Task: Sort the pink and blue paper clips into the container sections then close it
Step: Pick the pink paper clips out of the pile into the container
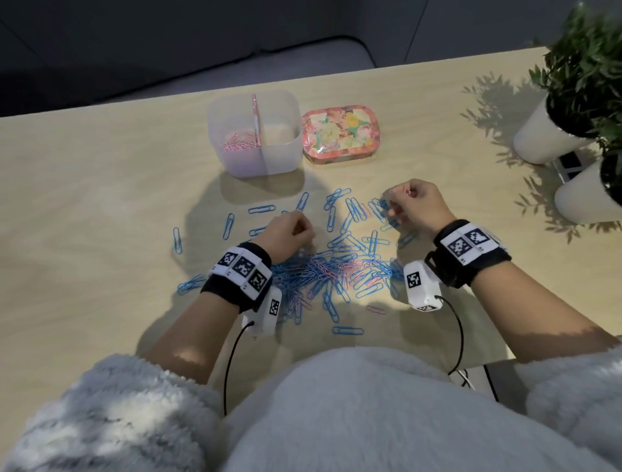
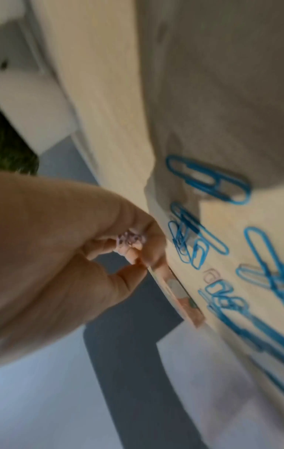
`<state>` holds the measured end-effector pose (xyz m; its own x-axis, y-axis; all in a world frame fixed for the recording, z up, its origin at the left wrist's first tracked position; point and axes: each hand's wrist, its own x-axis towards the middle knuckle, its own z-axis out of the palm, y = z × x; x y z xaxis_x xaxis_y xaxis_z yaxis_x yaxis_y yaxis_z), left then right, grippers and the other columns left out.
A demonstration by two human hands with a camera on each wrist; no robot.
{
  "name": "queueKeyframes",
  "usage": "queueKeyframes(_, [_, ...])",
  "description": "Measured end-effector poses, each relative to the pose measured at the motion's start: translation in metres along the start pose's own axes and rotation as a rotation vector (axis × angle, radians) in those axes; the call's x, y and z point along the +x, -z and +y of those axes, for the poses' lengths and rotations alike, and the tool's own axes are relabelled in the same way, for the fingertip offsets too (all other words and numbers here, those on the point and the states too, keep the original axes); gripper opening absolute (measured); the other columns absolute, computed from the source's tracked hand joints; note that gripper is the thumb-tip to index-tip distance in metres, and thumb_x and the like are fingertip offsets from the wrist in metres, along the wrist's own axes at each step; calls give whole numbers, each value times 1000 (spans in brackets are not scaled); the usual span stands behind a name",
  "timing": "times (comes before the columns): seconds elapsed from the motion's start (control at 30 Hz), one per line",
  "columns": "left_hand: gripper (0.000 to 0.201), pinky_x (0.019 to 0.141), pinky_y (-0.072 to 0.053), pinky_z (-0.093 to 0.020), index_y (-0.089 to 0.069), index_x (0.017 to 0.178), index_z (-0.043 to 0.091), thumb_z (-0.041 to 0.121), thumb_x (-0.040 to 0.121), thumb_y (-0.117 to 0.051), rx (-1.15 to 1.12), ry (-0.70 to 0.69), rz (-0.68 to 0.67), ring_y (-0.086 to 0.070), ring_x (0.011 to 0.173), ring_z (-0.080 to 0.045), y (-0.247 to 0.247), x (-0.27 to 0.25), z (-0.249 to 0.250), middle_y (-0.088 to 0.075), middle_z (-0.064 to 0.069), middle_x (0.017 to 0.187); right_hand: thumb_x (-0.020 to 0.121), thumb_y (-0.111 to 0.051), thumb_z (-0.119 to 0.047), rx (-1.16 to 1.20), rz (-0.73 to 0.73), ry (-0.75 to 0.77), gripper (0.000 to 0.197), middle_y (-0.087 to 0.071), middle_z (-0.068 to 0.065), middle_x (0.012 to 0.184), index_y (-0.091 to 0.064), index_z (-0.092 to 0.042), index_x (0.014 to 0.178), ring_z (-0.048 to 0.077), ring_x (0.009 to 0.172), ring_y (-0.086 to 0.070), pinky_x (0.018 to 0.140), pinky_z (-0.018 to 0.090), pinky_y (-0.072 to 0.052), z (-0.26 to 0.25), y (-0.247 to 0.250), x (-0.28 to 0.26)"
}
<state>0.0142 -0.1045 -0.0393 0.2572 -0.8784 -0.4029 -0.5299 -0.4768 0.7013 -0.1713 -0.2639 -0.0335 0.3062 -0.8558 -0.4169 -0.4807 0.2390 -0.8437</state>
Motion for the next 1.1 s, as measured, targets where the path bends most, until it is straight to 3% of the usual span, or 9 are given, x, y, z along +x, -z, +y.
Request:
queueKeyframes(0.07, [13, 61, -42, -16, -58, 102, 8, 15, 91, -54, -128, 42, 2, -51, 64, -11, 5, 3, 1, -57, 0, 77, 87, -42, 7, 242, -67, -108, 15, -49, 13, 64, -52, -5, 86, 9, 33, -48, 34, 14, -32, -1, -2, -2])
queueKeyframes(0.13, [13, 51, -40, -9, -57, 101, 9, 9, 93, -46, -285, 115, -27, -51, 56, -4, 8, 5, 6, -57, -1, 76, 88, -36, 5, 263, -106, -147, 22, -46, 9, 64, -54, -5, 83, 10, 33, -44, 34, 13, -29, -4, -6, -3])
queueKeyframes(0.27, [24, 43, -35, -14, -50, 72, 14, 21, 95, -47, -529, 203, -86, -38, 52, -11, 0, 7, 24, -42, -1, 64, 83, -55, -15, -148, -99, 40, 12, -54, 6, 64, -60, -14, 72, 16, 48, -48, 49, 22, -42, -1, -16, 0])
queueKeyframes(0.37, [29, 49, -34, -22, -46, 67, 18, 34, 87, -61, -300, 90, -89, -40, 50, -11, -17, 12, 30, -44, 2, 59, 77, -62, -20, -632, -63, 152, 13, -59, 2, 78, -69, -23, 89, 26, 78, -56, 75, 34, -46, -1, -18, 3])
queueKeyframes(0.53, [20, 74, -42, -30, -58, 92, 17, 32, 82, -66, 361, -118, -109, -57, 86, -21, -32, 15, 28, -61, -2, 91, 78, -68, -26, -807, -49, 211, 25, -68, 7, 111, -69, -24, 103, 32, 106, -60, 82, 33, -46, -7, -24, 0])
queueKeyframes(0.63, [15, 78, -44, -32, -60, 91, 16, 27, 82, -65, 396, -121, -109, -60, 94, -23, -27, 12, 26, -65, -4, 99, 78, -66, -20, -807, -16, 215, 22, -68, 8, 110, -71, -20, 100, 33, 103, -61, 79, 32, -46, -11, -29, -3])
queueKeyframes(0.83, [11, 75, -42, -32, -59, 95, 15, 21, 86, -57, 397, -37, 15, -58, 91, -25, -7, 10, 23, -63, -6, 100, 72, -66, -15, -753, 14, 126, 6, -70, 4, 83, -70, -16, 76, 29, 82, -63, 66, 26, -38, -16, -35, -4])
queueKeyframes(0.97, [19, 72, -40, -32, -58, 106, 15, 24, 89, -55, 437, -175, 1, -57, 93, -27, -13, 11, 34, -56, -3, 90, 69, -68, -18, -680, -110, 6, 14, -60, 3, 53, -62, -14, 57, 28, 67, -64, 61, 31, -49, -19, -30, 2])
queueKeyframes(1.1, [20, 77, -43, -32, -60, 104, 15, 24, 88, -54, 511, -267, -106, -57, 98, -26, -30, 13, 43, -59, -7, 105, 70, -65, -16, -628, -151, 26, 12, -59, 3, 51, -64, -7, 61, 22, 57, -59, 59, 27, -47, -15, -22, 0])
